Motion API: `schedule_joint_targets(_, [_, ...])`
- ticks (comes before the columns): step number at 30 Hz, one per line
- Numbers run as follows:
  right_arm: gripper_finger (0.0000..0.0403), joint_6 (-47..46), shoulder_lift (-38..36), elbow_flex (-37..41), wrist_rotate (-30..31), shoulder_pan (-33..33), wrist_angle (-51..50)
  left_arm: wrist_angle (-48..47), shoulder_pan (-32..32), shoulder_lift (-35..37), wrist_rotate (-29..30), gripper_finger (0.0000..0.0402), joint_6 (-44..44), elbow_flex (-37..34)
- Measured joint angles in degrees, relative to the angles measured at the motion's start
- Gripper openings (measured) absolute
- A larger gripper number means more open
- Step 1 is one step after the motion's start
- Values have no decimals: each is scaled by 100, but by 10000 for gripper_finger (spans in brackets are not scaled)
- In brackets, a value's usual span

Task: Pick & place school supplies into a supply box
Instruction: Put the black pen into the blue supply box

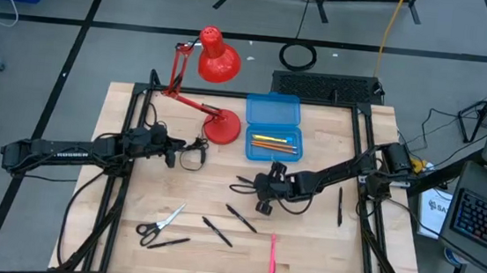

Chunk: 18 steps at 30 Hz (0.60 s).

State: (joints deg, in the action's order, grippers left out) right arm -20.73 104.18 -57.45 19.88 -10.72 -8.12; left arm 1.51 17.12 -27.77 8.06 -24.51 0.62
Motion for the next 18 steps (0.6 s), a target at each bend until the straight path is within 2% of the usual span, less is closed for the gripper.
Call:
schedule_joint_targets(7, [12,237,-240,0,291,59,-7,1,1,1,2,31,0,0])
schedule_joint_targets(13, [12,553,-787,-4,565,99,-12,1,1,2,1,31,4,0])
schedule_joint_targets(18, [12,1175,-1281,-4,869,249,-54,1,0,0,1,31,11,0])
